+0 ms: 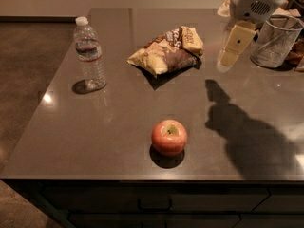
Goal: Move brown chip bag near apple
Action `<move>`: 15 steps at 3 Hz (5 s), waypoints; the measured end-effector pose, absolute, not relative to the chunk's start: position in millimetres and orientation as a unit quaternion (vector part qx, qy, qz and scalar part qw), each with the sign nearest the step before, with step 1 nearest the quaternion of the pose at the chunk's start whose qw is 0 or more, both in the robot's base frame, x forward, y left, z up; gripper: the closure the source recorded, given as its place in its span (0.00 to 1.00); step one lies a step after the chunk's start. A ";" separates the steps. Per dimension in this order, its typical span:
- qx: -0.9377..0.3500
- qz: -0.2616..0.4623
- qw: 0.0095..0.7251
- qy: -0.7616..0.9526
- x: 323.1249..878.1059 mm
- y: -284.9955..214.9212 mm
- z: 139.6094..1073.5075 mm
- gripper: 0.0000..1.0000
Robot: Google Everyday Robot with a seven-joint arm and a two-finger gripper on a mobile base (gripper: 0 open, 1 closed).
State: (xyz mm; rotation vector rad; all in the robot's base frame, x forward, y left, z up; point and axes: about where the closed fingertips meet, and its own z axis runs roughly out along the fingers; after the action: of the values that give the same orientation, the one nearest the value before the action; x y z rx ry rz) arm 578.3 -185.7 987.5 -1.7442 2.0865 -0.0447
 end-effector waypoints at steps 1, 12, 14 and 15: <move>-0.636 -0.005 0.223 0.739 606.5 -169.4 973.3 0.00; -0.740 -0.043 0.165 0.651 649.8 -103.9 952.8 1.00; -0.727 -0.019 0.163 0.667 567.1 -140.4 955.3 1.00; -0.733 -0.005 0.161 0.661 536.1 -157.0 950.9 0.85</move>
Offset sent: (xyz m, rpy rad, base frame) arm 0.0858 0.0449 -0.0507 0.0539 -0.0224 0.0802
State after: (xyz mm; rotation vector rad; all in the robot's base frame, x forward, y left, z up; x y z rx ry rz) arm 536.1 -157.0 950.9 -2.0919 1.8877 -0.0147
